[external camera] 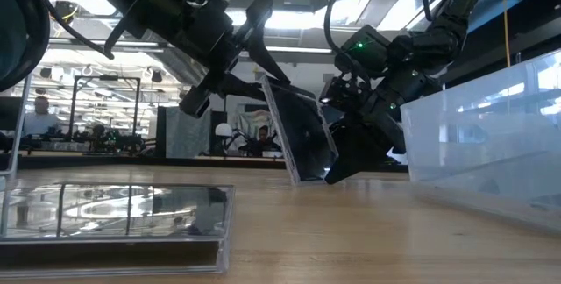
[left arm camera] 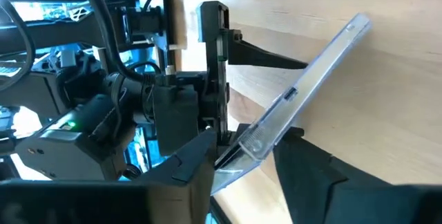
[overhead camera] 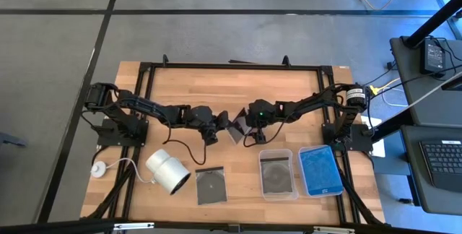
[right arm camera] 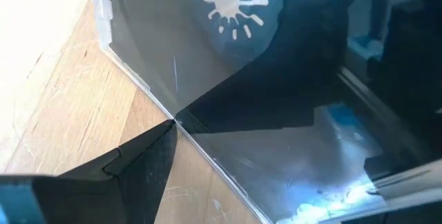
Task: Pick & place jewel cases by type
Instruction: Put the top black CD case into the left transparent bin
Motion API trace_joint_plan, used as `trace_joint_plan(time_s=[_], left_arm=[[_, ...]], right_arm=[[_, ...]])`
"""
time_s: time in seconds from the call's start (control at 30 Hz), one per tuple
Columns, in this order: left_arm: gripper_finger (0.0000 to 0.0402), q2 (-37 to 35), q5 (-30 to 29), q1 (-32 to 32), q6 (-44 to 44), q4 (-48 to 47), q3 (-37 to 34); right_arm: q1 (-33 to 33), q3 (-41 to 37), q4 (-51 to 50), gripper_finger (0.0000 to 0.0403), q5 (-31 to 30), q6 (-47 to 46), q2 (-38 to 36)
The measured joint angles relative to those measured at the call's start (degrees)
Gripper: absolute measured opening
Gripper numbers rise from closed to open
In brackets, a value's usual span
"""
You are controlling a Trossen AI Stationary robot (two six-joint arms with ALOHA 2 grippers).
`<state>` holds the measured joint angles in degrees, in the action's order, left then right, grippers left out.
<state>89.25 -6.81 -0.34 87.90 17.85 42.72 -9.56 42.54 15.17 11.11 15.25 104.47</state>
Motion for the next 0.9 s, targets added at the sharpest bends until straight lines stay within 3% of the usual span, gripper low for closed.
trace_joint_plan(time_s=[0.3,0.9], left_arm=[[0.009,-0.1,-1.7,-0.5,1.2,0.4,0.0],[0.0085,0.0,-4.6,-3.9,2.7,0.2,0.0]], right_arm=[[0.0,0.0,-0.3,0.0324,0.2,0.0,0.0],[0.0,0.3,-7.5,0.0324,-1.0,-2.8,-0.3]])
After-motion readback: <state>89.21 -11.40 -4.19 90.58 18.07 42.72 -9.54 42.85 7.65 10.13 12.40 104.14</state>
